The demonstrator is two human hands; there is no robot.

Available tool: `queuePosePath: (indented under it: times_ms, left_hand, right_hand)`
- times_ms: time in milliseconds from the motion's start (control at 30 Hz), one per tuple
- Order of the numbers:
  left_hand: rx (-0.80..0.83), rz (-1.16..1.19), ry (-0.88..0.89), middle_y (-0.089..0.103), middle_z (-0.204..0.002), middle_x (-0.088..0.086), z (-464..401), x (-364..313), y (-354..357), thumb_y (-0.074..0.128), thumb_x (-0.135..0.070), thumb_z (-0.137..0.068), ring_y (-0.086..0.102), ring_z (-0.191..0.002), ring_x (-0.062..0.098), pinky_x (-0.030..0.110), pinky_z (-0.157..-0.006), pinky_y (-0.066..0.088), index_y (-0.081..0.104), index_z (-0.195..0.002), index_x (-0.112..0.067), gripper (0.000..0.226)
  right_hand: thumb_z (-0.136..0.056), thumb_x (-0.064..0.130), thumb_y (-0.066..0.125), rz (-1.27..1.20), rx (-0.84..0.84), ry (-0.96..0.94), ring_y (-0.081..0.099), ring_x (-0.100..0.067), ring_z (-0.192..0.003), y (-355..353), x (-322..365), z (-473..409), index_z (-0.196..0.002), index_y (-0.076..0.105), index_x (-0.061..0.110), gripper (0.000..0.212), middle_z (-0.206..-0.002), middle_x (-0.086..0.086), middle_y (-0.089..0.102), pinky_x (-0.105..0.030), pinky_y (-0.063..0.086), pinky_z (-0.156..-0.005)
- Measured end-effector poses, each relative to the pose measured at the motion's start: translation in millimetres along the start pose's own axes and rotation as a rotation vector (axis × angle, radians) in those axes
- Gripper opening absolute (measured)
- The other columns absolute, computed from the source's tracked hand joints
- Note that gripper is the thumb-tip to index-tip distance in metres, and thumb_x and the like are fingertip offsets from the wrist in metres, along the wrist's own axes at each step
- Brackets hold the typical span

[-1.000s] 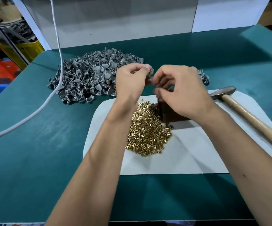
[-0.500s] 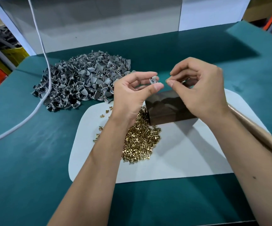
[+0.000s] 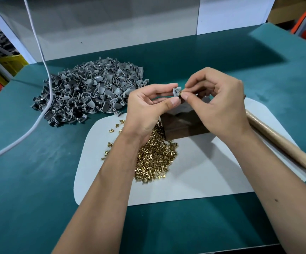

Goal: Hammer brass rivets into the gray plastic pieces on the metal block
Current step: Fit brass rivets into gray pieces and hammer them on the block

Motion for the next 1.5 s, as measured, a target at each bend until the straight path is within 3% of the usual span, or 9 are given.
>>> queuePosePath:
  times_ms: [333, 567, 867, 1000, 1267, 1400, 1500]
  left_hand:
    - [-0.003, 0.018, -0.011, 0.078, -0.09, 0.014, 0.2, -1.1, -1.5, 0.083, 0.005, -0.068, 0.073, -0.084, 0.023, 0.037, -0.083, 0.062, 0.077, -0.095, -0.005, 0.03]
    - [0.03, -0.003, 0.009, 0.078, -0.082, 0.008, 1.7, -3.7, 0.4, 0.083, 0.013, -0.068, 0.074, -0.076, 0.016, 0.03, -0.069, 0.062, 0.076, -0.088, -0.006, 0.028]
    - [0.01, 0.12, -0.094, 0.077, -0.095, 0.018, 1.3, 4.3, -5.3, 0.083, -0.002, -0.064, 0.074, -0.088, 0.027, 0.036, -0.087, 0.062, 0.075, -0.098, -0.002, 0.035]
    - [0.025, 0.164, -0.115, 0.077, -0.095, 0.018, 1.2, 3.7, -5.8, 0.081, 0.001, -0.067, 0.076, -0.087, 0.027, 0.031, -0.082, 0.062, 0.074, -0.1, -0.002, 0.034]
    - [0.035, 0.184, -0.193, 0.076, -0.097, 0.02, 3.6, 0.5, -0.6, 0.078, -0.009, -0.077, 0.076, -0.084, 0.028, 0.024, -0.074, 0.061, 0.074, -0.104, 0.002, 0.03]
    - [-0.026, 0.071, -0.115, 0.074, -0.095, 0.018, 3.4, -0.4, 2.6, 0.068, -0.006, -0.095, 0.074, -0.083, 0.025, 0.028, -0.077, 0.062, 0.073, -0.105, 0.006, 0.016]
    - [-0.089, -0.036, 0.026, 0.075, -0.092, 0.013, 4.1, -5.3, 5.8, 0.07, -0.001, -0.093, 0.074, -0.083, 0.022, 0.041, -0.085, 0.062, 0.074, -0.101, 0.002, 0.01]
  right_hand:
    - [-0.083, 0.003, 0.072, 0.087, 0.05, -0.13, 0.06, -0.015, -0.07, 3.9, 9.3, 1.5, -0.081, 0.061, 0.008, 0.012, -0.075, 0.0, 0.064, -0.028, 0.051, -0.068]
    - [-0.08, 0.0, 0.072, 0.087, 0.06, -0.12, 0.059, -0.02, -0.07, 5.9, 5.9, 2.9, -0.082, 0.056, 0.007, 0.017, -0.074, -0.001, 0.061, -0.03, 0.05, -0.066]
    - [-0.087, 0.002, 0.074, 0.041, 0.114, -0.079, 0.073, -0.01, -0.089, 3.9, -0.8, 1.2, -0.101, 0.068, 0.008, 0.017, -0.089, 0.004, 0.074, -0.029, 0.059, -0.082]
    - [-0.088, 0.008, 0.077, 0.143, 0.071, -0.176, 0.071, -0.007, -0.084, 2.4, 6.1, 0.9, -0.096, 0.075, 0.01, 0.008, -0.088, 0.004, 0.075, -0.027, 0.057, -0.08]
    - [-0.092, 0.007, 0.072, 0.274, 0.082, -0.266, 0.063, -0.022, -0.087, 3.8, 7.5, -0.4, -0.091, 0.076, 0.005, 0.004, -0.089, -0.005, 0.069, -0.036, 0.052, -0.079]
    - [-0.093, 0.007, 0.068, 0.278, 0.081, -0.201, 0.06, -0.021, -0.087, 5.8, 3.8, 0.3, -0.091, 0.07, 0.005, 0.003, -0.09, -0.003, 0.065, -0.025, 0.046, -0.077]
    - [-0.093, 0.007, 0.066, 0.265, 0.048, -0.128, 0.06, -0.018, -0.085, 4.8, 0.5, 0.6, -0.091, 0.07, 0.005, 0.005, -0.089, -0.003, 0.065, -0.016, 0.042, -0.077]
Point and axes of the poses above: each hand's wrist, its own z-axis away from the middle knuckle, its own y-axis out of the palm, x = y × z, the point moved 5 cm from there along -z, towards the middle knuckle
